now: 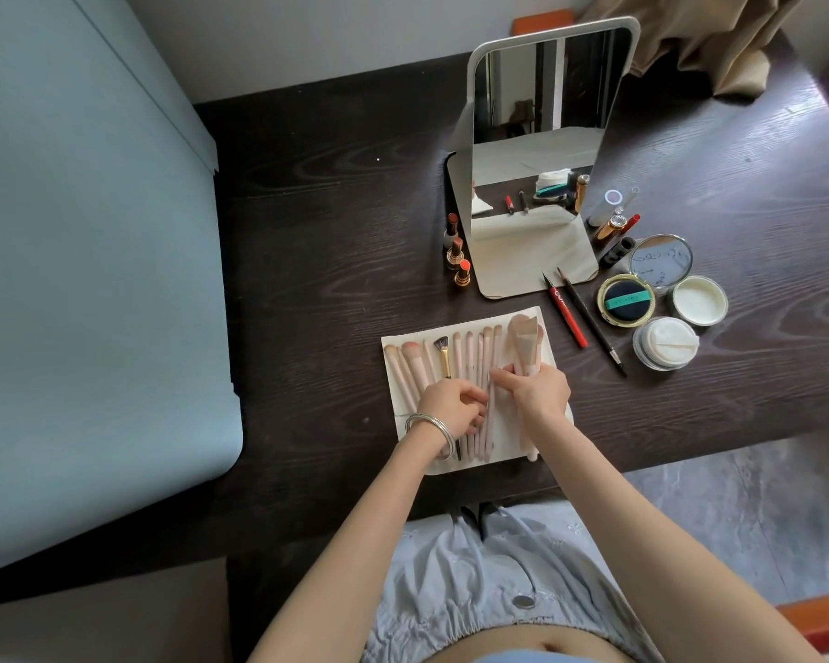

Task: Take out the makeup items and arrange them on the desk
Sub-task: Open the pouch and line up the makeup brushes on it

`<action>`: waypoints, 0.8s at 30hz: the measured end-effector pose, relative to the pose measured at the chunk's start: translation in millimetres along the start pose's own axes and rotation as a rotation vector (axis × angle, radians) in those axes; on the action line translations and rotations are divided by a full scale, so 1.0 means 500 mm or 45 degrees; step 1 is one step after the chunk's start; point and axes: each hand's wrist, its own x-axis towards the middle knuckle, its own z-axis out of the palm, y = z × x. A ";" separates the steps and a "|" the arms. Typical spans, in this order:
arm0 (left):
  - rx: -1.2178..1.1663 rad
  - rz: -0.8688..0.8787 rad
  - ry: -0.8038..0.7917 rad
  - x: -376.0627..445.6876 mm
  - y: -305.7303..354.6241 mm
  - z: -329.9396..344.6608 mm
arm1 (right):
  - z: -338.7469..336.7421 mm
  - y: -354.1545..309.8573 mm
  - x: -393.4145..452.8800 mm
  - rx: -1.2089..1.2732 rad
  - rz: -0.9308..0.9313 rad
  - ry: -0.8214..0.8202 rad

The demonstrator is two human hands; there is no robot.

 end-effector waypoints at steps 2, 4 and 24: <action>0.004 0.005 0.006 0.000 0.001 -0.001 | -0.001 0.000 -0.002 -0.015 -0.016 0.000; 0.005 0.023 0.020 -0.002 0.003 -0.003 | -0.005 -0.001 -0.005 -0.018 -0.042 0.013; -0.088 0.042 -0.386 -0.019 0.041 0.007 | -0.070 -0.002 -0.020 0.676 0.054 -0.825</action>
